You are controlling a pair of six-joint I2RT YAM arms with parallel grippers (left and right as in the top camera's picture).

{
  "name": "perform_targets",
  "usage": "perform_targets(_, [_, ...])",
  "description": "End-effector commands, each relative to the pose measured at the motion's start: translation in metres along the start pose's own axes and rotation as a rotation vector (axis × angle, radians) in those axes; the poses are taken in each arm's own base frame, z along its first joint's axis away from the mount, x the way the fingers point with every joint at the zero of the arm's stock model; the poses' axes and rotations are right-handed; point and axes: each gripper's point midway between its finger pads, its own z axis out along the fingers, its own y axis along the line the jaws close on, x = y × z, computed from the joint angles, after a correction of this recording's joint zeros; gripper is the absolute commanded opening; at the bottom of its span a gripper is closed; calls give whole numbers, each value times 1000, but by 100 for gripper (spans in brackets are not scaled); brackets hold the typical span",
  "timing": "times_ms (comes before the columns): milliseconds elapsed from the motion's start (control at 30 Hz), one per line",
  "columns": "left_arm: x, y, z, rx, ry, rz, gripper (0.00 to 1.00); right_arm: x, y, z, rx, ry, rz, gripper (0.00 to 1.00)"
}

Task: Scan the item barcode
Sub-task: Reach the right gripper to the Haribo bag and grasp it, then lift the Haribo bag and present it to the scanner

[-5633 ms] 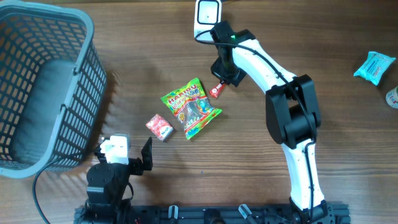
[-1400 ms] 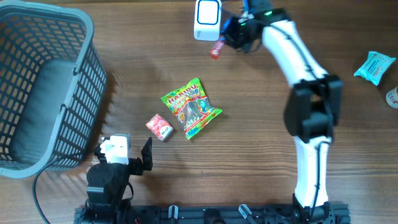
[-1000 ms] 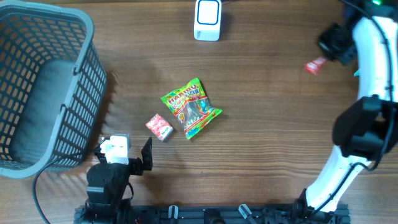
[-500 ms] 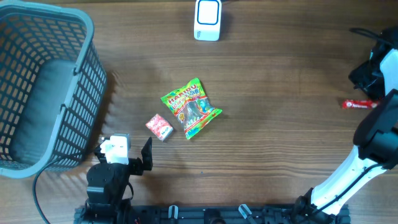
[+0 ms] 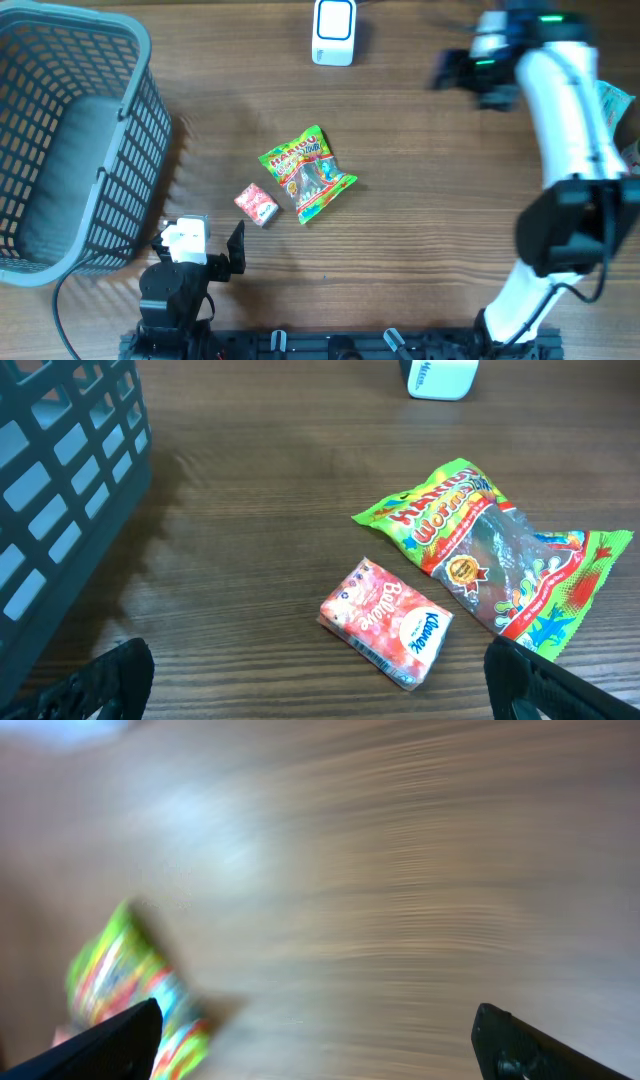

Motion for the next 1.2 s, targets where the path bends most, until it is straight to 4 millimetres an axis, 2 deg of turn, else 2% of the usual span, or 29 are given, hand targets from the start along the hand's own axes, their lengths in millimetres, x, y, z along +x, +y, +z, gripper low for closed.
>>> perform_targets(0, [1, 2, 1, -8, -2, 13, 100, 39, 82, 32, -35, 70, -326, 100])
perform_targets(100, [1, 2, 1, -8, -2, 14, 100, 65, 131, 65, 5, 70, -486, 100])
perform_targets(167, [1, 2, 1, -8, -2, 13, 100, 79, 144, 82, 37, 77, -515, 100])
perform_targets(333, [1, 2, 1, -8, -2, 13, 100, 115, 151, 132, 121, 181, -580, 97])
perform_targets(500, [1, 2, 1, -8, -2, 13, 100, 142, 147, 174, 185, 267, -630, 97])
perform_targets(600, [1, 2, 1, -8, -2, 13, 100, 155, 148, 186, 170, 313, -637, 97])
perform_targets(633, [1, 2, 1, -8, -2, 13, 100, 157, 150, 187, 168, 316, -639, 97])
perform_targets(700, [1, 2, 1, -8, -2, 13, 100, 157, 152, 188, 165, 310, -643, 80])
perform_targets(767, [1, 2, 1, -8, -2, 13, 100, 155, 153, 189, 166, 300, -619, 37])
perform_targets(800, [1, 2, 1, -8, -2, 13, 100, 153, 152, 188, 172, 293, -588, 20])
perform_targets(867, [1, 2, 1, -8, -2, 13, 100, 152, 151, 183, 169, 302, -519, 4])
perform_targets(967, [1, 2, 1, -8, -2, 13, 100, 155, 167, 160, 25, 376, -441, 4])
perform_targets(1067, [1, 2, 1, -8, -2, 13, 100, 156, 184, 112, -195, 478, -316, 4])
perform_targets(1167, [1, 2, 1, -8, -2, 13, 100, 155, 183, 63, -361, 580, -146, 4])
